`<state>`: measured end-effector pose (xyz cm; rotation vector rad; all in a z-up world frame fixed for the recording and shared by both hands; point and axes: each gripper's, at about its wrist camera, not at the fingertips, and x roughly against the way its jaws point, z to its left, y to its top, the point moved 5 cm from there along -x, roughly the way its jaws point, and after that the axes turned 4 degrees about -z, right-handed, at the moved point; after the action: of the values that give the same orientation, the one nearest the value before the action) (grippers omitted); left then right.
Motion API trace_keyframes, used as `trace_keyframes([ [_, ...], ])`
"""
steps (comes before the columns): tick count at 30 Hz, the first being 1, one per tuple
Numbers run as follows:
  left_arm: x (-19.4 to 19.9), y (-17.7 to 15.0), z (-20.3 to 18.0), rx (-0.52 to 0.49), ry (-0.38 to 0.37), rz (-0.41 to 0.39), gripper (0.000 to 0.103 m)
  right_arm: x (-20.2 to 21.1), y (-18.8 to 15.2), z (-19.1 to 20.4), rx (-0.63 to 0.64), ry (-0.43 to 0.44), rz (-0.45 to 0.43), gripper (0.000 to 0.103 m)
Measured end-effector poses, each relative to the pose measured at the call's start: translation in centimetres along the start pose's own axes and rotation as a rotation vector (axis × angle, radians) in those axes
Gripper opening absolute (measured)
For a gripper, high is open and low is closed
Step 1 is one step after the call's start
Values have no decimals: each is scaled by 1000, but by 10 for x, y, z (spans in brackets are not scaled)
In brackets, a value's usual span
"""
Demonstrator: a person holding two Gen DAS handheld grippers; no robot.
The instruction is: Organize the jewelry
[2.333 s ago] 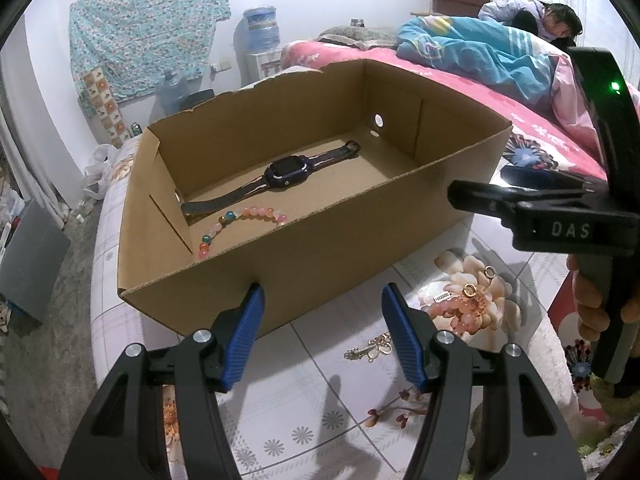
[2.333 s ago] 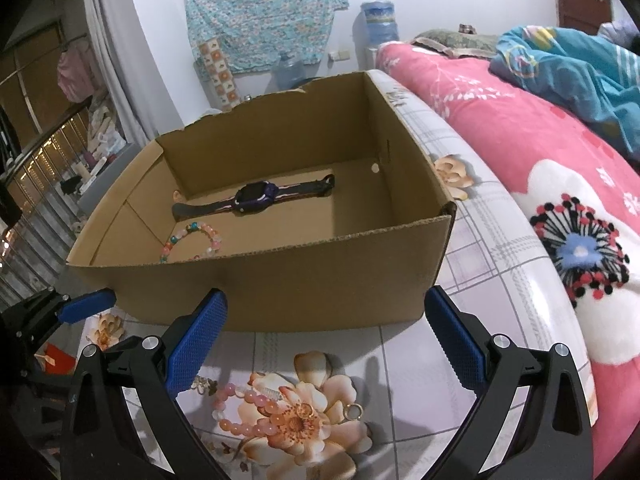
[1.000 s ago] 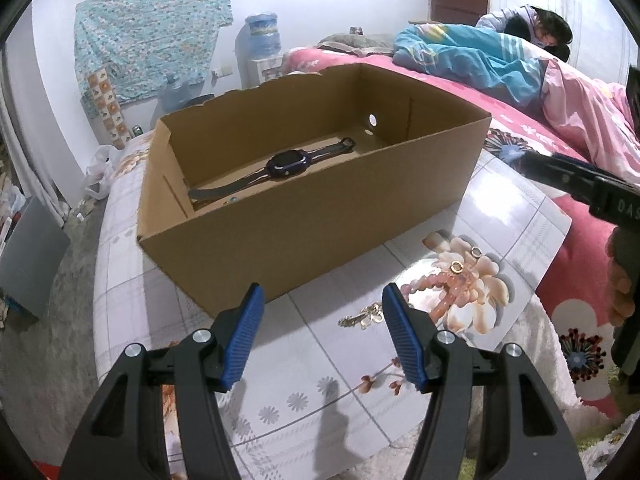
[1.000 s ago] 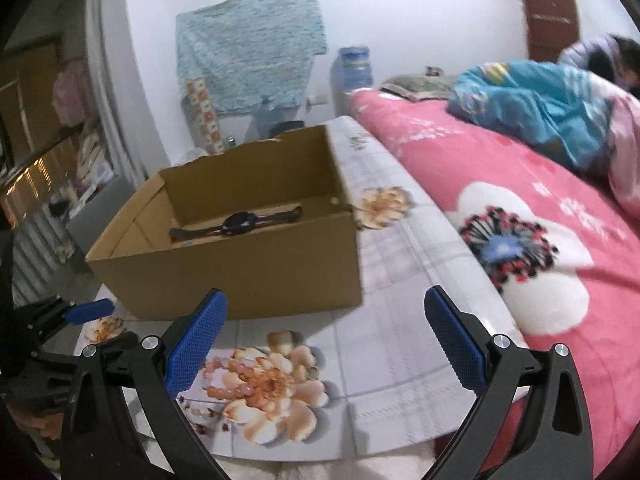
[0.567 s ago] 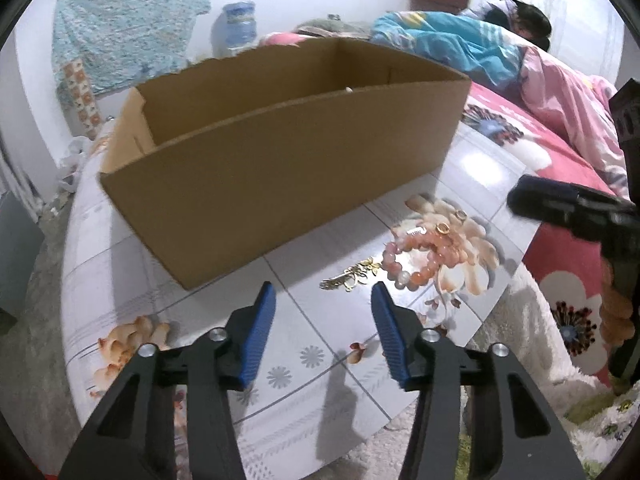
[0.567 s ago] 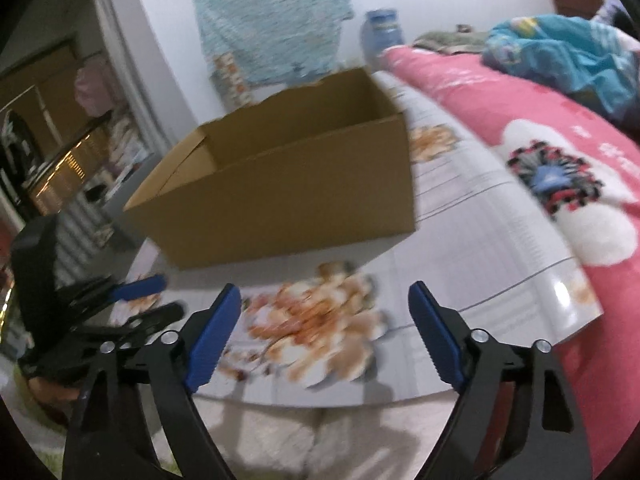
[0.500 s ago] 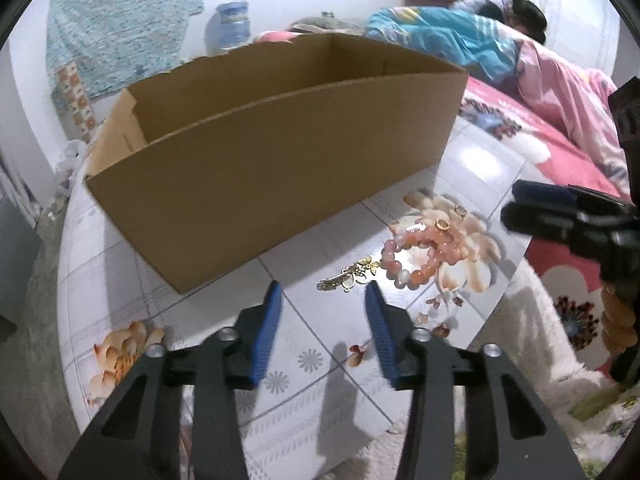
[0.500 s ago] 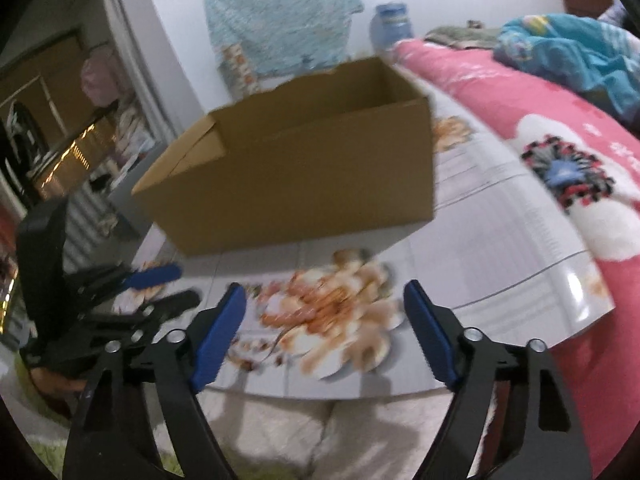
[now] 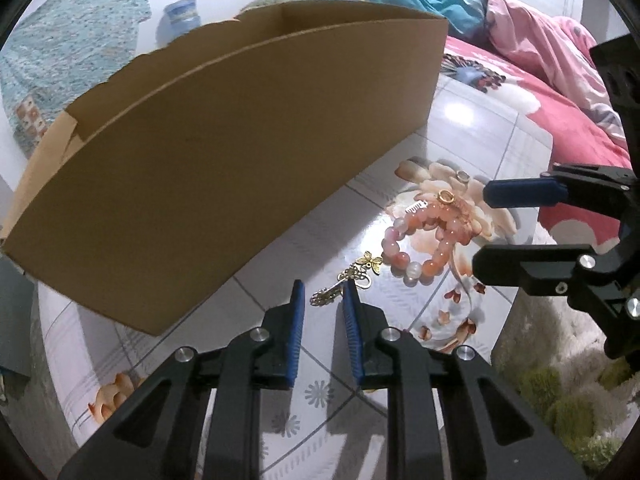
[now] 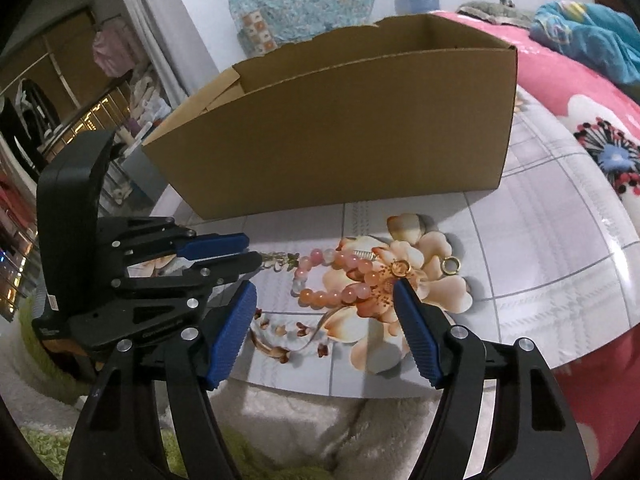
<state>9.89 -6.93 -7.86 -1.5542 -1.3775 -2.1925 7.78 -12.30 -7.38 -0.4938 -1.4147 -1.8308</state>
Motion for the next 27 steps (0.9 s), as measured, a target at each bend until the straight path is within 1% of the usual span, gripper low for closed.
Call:
trace_keyframes([
  [4,-2,0,1,-14,-21,-3,18,-5,1,1,-5,3,9,65],
  [7,-1,-1,2,-8,-54,0,9,-6,2,3,-4,8,9,65],
  [11,1,-4,3,-7,-78,-2,4,-9,5,3,-6,6,9,64],
  [13,3,-3,3,11,-92,-9,1,-10,5,4,-7,5,9,63],
  [16,6,-4,10,80,-126,-17,1,-11,5,4,-8,3,9,63],
  [19,13,-6,23,175,-169,-29,1,-11,5,5,-4,3,10,63],
  [24,28,-9,43,330,-247,-68,1,-11,6,9,6,14,7,63],
  [27,38,-9,50,390,-282,-100,1,-11,8,16,31,26,-4,62],
])
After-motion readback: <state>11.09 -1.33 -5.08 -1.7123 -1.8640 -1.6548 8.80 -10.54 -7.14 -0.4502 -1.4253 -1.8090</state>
